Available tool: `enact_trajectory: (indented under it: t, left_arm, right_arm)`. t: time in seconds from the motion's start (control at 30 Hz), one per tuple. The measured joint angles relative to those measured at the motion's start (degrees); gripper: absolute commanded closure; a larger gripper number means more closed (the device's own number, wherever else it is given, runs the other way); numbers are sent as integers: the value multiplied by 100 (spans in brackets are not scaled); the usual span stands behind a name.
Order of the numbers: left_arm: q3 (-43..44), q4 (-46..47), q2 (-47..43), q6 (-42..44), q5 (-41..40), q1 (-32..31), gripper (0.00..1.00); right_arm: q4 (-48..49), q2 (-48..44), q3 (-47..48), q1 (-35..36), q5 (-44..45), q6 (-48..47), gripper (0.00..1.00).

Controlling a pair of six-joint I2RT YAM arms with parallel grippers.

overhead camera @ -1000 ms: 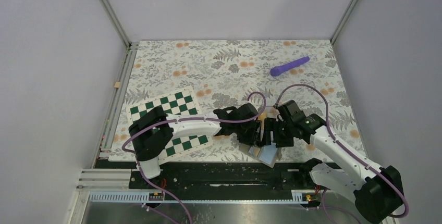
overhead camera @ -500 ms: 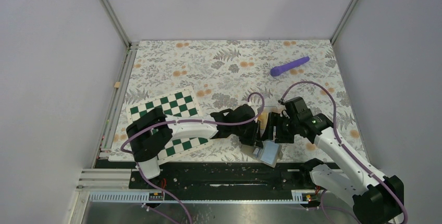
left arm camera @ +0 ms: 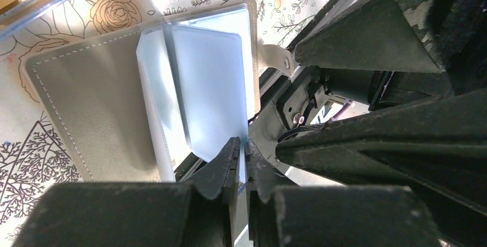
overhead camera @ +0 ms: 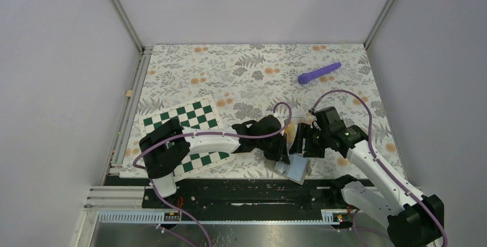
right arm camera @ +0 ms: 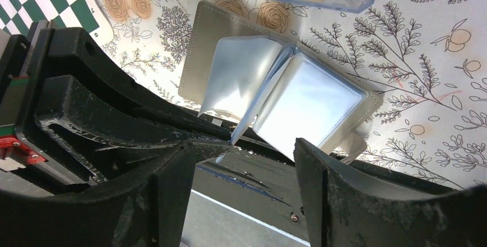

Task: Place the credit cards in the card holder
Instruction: Turn over the card slot in the card holder.

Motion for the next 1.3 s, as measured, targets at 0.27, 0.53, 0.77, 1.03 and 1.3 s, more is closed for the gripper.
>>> enact_trajectory:
  t: [0.27, 0.53, 0.77, 1.03, 1.3]
  left_arm:
    - [129, -254, 103, 116, -9, -2, 94]
    - [219, -422, 162, 144, -46, -9, 97]
    - [380, -601, 247, 144, -94, -35, 100]
    - [527, -748, 337, 142, -149, -52, 100]
    - [568, -841, 463, 188, -173, -90, 99]
  right_arm:
    - [-2, 11, -7, -7, -2, 15, 31]
    - [2, 42, -63, -7, -4, 20, 32]
    - [42, 240, -72, -11, -85, 28, 48]
    - [247, 551, -72, -15, -385, 57, 73]
    - [664, 732, -149, -15, -627, 83, 80]
